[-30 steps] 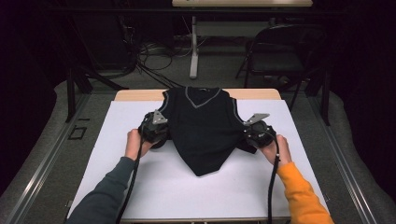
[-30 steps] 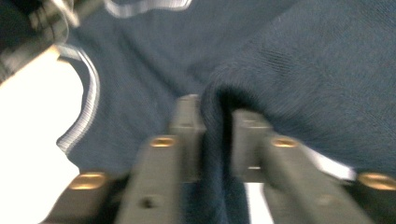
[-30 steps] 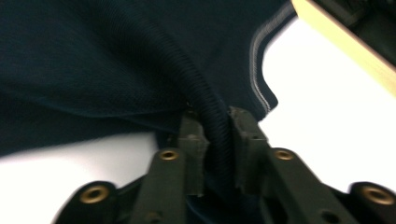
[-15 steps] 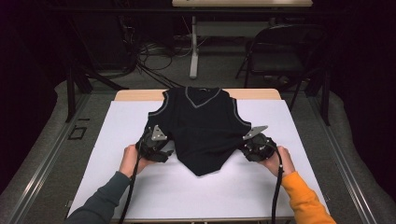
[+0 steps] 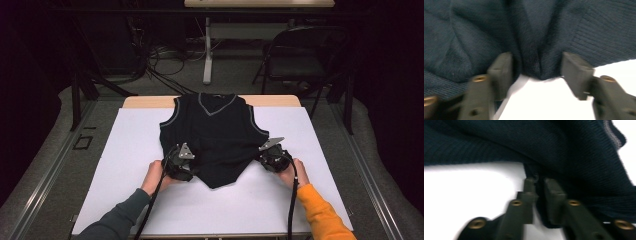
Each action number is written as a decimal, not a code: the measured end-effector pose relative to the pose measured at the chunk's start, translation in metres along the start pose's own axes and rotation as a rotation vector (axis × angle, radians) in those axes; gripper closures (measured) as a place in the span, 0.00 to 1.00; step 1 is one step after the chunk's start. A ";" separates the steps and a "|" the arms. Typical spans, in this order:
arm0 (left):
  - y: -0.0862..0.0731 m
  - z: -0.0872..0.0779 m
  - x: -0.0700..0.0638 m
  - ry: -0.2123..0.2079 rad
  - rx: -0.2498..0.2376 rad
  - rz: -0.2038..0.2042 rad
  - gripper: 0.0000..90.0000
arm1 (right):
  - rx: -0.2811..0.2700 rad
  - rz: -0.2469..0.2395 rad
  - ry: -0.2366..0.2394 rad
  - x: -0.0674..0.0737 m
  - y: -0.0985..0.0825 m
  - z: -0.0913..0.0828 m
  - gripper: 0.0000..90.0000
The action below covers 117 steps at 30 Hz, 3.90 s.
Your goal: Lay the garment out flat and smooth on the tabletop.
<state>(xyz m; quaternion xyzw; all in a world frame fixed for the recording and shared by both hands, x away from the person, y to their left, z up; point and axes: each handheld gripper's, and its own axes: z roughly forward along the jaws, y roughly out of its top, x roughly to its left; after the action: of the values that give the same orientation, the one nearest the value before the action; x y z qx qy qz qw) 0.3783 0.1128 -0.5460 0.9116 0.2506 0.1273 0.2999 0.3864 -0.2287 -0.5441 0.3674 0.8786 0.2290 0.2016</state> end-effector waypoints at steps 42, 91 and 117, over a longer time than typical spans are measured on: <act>-0.002 0.005 -0.004 -0.080 -0.017 0.017 0.86 | 0.064 0.003 0.047 0.003 -0.001 -0.011 0.64; -0.014 -0.020 0.021 -0.125 -0.027 -0.049 0.90 | 0.075 -0.159 0.166 0.048 0.007 -0.016 0.84; -0.004 -0.042 0.035 -0.063 -0.041 -0.094 0.41 | 0.036 0.088 -0.083 -0.024 0.006 -0.022 0.88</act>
<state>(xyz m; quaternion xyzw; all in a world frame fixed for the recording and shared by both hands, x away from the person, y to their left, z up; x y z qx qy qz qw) 0.3904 0.1545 -0.5124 0.8961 0.2809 0.0893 0.3320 0.3938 -0.2484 -0.5179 0.4186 0.8564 0.2062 0.2210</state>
